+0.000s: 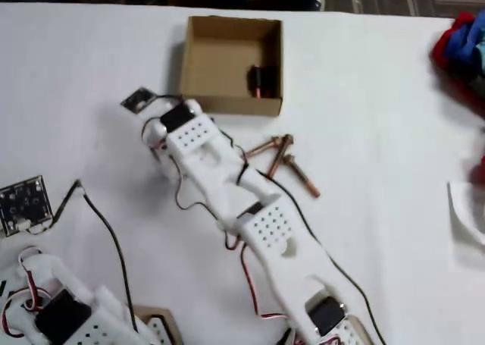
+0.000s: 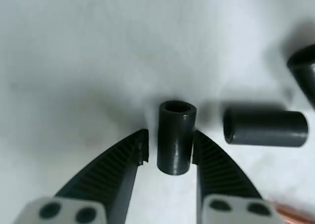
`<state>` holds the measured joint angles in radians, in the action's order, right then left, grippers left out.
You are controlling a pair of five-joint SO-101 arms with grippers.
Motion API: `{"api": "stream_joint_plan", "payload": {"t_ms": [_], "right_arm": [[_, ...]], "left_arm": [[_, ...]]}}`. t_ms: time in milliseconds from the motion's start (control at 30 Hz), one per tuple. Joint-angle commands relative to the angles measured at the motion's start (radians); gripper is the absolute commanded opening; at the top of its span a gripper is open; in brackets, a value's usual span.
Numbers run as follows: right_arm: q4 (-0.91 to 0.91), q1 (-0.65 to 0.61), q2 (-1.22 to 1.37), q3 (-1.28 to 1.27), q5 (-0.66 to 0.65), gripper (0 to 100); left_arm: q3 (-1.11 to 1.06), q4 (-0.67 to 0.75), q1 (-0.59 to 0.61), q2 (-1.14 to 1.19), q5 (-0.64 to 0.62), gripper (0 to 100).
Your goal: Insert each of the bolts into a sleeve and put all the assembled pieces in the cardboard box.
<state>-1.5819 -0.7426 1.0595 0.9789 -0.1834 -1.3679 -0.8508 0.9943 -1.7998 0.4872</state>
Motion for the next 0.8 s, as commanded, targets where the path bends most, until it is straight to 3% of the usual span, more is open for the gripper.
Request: {"api": "stream_joint_plan", "payload": {"t_ms": [0, 67, 433, 567, 767], "right_arm": [[-0.054, 0.008, 0.025, 0.009, -0.006, 8.1], [-0.065, 0.010, 0.031, 0.011, -0.006, 0.9], [-0.113, 0.097, -0.031, 0.152, 0.002, 2.0], [-0.188, 0.163, -0.143, 0.267, 0.002, 2.0], [-0.188, 0.271, -0.437, 0.137, 0.002, 2.0]], "left_arm": [[0.007, 0.021, 0.006, -0.026, 0.002, 22], [0.007, 0.021, 0.005, -0.026, 0.002, 22], [0.004, 0.015, 0.011, -0.026, 0.008, 22], [0.004, 0.015, 0.011, -0.026, 0.009, 22], [0.008, 0.021, -0.003, -0.026, 0.009, 22]]}}
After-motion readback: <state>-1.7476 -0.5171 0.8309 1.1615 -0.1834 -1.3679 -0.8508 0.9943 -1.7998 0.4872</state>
